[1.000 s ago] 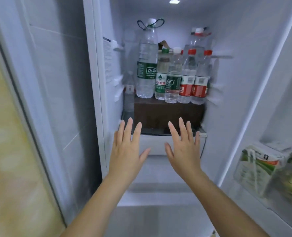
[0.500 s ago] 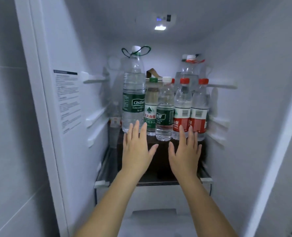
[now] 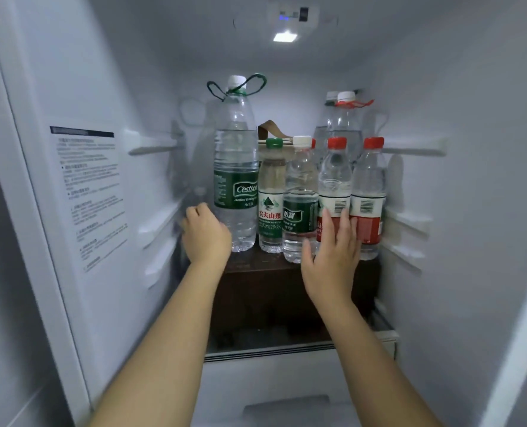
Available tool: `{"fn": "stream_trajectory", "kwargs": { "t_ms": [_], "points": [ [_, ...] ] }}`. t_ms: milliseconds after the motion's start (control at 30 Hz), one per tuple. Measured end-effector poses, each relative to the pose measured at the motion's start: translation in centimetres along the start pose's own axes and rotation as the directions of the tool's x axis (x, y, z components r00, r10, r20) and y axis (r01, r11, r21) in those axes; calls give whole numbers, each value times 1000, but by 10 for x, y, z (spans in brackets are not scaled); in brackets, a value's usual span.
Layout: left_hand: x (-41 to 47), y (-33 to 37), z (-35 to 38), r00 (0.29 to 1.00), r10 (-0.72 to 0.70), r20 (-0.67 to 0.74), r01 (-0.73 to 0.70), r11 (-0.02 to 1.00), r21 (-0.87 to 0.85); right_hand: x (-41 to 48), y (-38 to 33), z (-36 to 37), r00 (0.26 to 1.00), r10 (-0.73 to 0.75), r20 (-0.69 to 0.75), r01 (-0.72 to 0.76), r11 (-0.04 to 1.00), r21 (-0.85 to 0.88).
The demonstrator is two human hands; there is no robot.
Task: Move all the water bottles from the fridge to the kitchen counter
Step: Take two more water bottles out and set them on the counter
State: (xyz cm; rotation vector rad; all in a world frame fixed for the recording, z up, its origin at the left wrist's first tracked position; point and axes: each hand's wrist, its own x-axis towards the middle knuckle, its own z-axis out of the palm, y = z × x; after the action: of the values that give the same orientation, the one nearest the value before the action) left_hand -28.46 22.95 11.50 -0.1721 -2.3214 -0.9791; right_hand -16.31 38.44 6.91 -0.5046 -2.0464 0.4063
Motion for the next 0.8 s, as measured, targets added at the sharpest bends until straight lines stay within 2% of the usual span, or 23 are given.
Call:
{"fn": "stream_trajectory", "kwargs": {
  "t_ms": [167, 400, 567, 667, 800],
  "points": [
    [43, -4, 4, 998, -15, 55, 15, 1000, 13, 23, -20, 0, 995, -91, -41, 91, 996, -4],
    [92, -6, 11, 977, 9, 212, -4, 1000, -22, 65, -53, -18, 983, -157, -99, 166, 983, 83],
    [117, 3, 6, 925, -3, 379, -54, 989, 139, 86, -70, -24, 986, -165, -4, 165, 985, -42],
    [120, 12, 2, 887, 8, 462, -98, 980, 172, 86, -67, -22, 990, -132, 39, 136, 983, -121],
    [124, 15, 1, 868, -47, 494, -104, 956, 275, 85, -65, -22, 991, -132, 26, 135, 981, -137]
  ]
}}
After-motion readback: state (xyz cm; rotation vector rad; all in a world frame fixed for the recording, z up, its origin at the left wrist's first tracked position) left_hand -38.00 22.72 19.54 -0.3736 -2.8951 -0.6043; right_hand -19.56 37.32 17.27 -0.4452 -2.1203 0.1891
